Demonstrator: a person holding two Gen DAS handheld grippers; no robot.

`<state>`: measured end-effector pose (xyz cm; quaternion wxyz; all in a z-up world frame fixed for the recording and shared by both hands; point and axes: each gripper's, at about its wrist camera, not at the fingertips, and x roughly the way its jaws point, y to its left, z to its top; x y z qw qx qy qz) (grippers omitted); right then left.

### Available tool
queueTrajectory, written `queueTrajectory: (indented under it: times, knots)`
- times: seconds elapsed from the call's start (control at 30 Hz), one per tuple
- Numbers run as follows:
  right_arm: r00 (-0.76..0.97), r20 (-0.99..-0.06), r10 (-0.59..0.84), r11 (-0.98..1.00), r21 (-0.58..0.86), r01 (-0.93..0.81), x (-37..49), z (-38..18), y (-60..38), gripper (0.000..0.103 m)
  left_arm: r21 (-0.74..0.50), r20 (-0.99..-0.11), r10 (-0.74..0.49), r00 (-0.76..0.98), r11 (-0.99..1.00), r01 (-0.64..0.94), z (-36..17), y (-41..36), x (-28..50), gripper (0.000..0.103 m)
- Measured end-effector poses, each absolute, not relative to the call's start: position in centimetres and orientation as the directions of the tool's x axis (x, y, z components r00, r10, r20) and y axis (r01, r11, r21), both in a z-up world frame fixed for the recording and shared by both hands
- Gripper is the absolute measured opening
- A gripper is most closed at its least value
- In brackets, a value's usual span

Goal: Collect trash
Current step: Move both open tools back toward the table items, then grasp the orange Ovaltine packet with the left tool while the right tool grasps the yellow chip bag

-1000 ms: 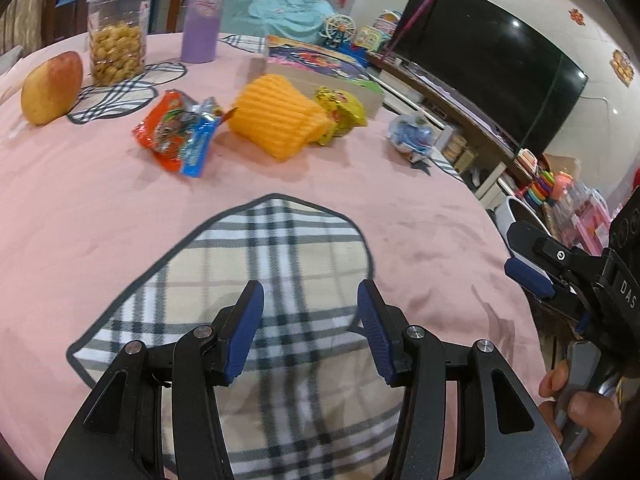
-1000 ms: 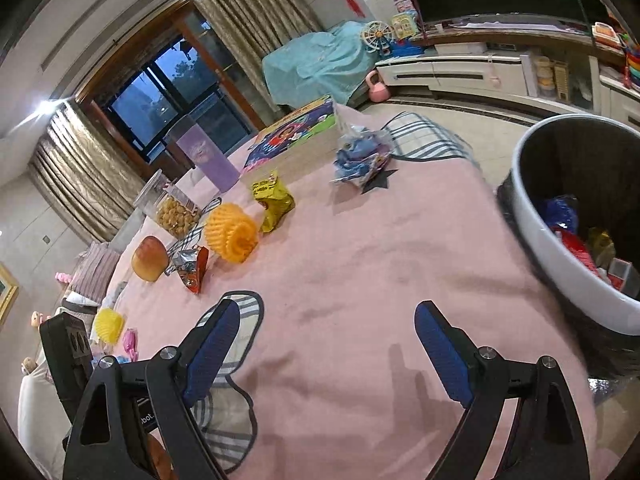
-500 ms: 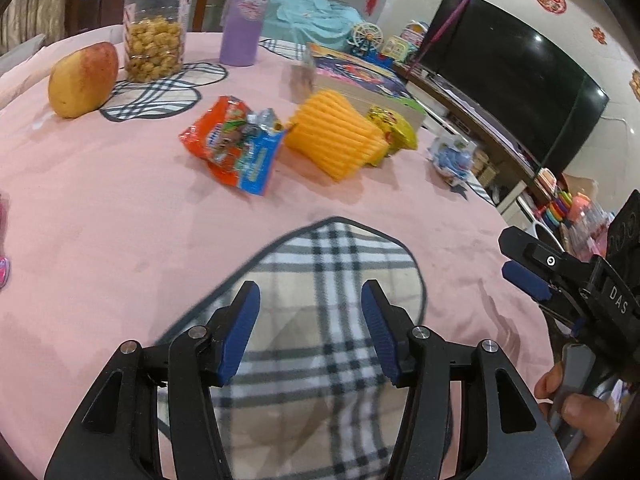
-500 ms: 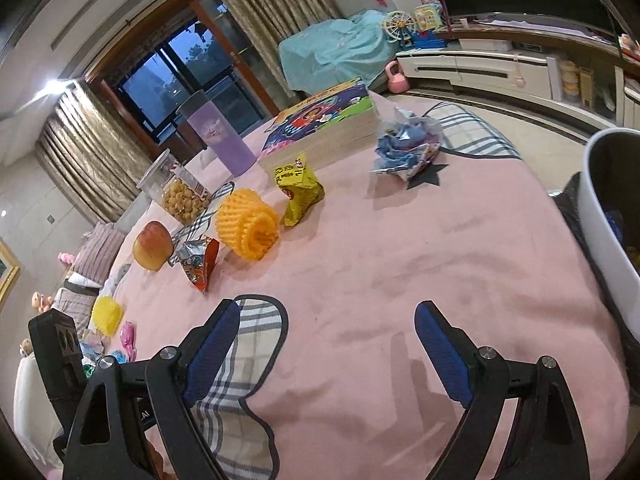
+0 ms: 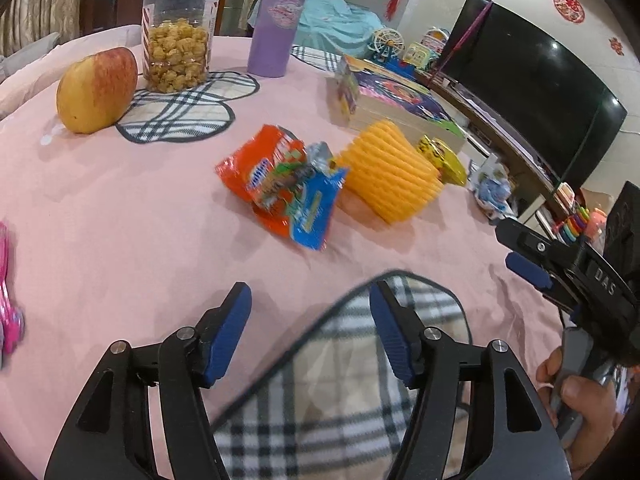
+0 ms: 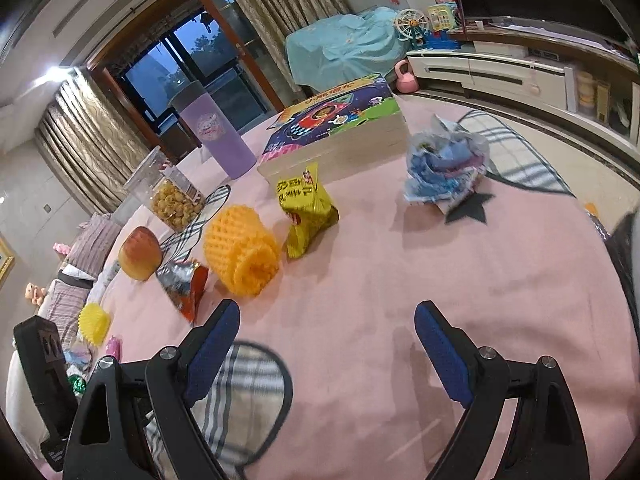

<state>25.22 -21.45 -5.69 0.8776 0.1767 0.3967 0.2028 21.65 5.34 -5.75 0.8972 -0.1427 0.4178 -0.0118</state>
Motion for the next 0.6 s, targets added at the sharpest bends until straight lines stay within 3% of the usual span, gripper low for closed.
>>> queueTrajectory:
  times: [0.47, 0.6]
  knots:
    - [0.612, -0.609, 0.505, 0.855, 0.452, -0.256, 31.0, -5.4, -18.6, 0.090, -0.203, -0.719, -0.084, 0.690, 0.975, -0.092, -4.9, 6.6, 25.6, 0.067]
    - [0.605, -0.616, 0.504, 0.855, 0.456, -0.249, 32.4, -5.8, -18.0, 0.085, -0.206, -0.720, -0.089, 0.688, 0.974, -0.090, -5.4, 6.5, 26.5, 0.067]
